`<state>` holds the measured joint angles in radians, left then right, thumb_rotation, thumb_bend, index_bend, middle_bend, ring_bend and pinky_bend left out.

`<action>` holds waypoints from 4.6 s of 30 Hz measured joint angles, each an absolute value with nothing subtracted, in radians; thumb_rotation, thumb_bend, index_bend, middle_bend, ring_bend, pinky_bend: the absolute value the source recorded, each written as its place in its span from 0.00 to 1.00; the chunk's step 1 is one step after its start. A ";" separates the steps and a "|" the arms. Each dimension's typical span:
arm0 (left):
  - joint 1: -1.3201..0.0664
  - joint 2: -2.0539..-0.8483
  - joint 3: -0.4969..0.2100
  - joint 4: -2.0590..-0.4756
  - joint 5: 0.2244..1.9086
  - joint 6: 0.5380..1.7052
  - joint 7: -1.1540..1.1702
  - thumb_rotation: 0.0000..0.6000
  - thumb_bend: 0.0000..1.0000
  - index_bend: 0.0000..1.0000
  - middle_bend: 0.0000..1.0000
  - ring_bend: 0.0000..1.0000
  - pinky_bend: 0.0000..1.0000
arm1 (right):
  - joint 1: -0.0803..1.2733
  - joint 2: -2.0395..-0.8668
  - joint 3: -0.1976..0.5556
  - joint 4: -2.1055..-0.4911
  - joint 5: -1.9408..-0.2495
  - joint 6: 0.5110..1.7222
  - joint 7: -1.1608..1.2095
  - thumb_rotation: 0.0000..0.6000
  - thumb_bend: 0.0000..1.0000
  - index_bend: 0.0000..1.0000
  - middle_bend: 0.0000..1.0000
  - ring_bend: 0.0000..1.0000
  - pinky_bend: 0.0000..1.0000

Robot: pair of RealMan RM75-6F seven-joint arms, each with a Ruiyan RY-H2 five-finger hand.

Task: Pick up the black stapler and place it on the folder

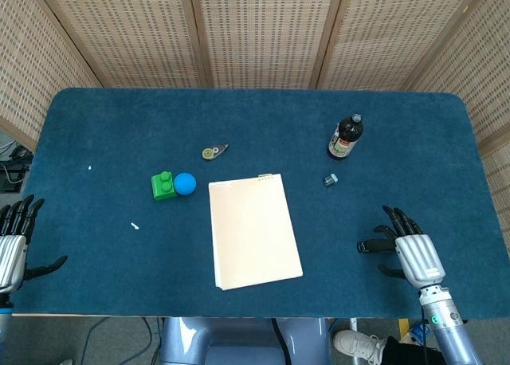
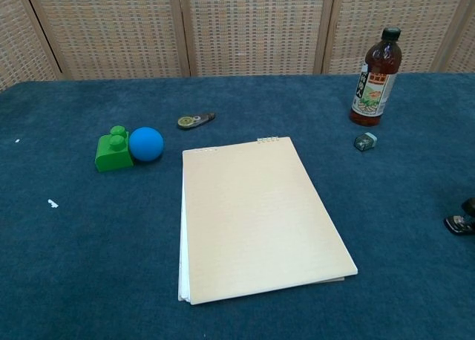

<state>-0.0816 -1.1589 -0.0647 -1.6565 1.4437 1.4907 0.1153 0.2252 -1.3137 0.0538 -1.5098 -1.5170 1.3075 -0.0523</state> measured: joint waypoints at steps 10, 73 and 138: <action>-0.077 -1.146 -0.071 -1.659 1.434 1.495 0.083 1.00 0.08 0.00 0.00 0.00 0.00 | 0.281 -1.361 0.083 -1.476 -1.413 1.189 -0.101 1.00 0.16 0.38 0.14 0.07 0.26; -0.073 -1.123 -0.087 -1.653 1.420 1.502 0.012 1.00 0.08 0.00 0.00 0.00 0.00 | 0.436 -1.446 0.163 -1.564 -1.322 1.098 -0.236 1.00 0.33 0.82 0.60 0.60 0.69; -0.077 -1.101 -0.097 -1.625 1.394 1.473 -0.090 1.00 0.09 0.00 0.00 0.00 0.00 | 0.806 -1.831 0.188 -1.720 -1.003 1.196 -0.922 1.00 0.17 0.35 0.06 0.04 0.12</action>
<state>-0.0769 -1.1011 -0.0975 -1.6247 1.3940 1.4731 -0.0898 0.8056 -1.8311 0.1883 -1.7197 -1.0033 1.1958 -0.9220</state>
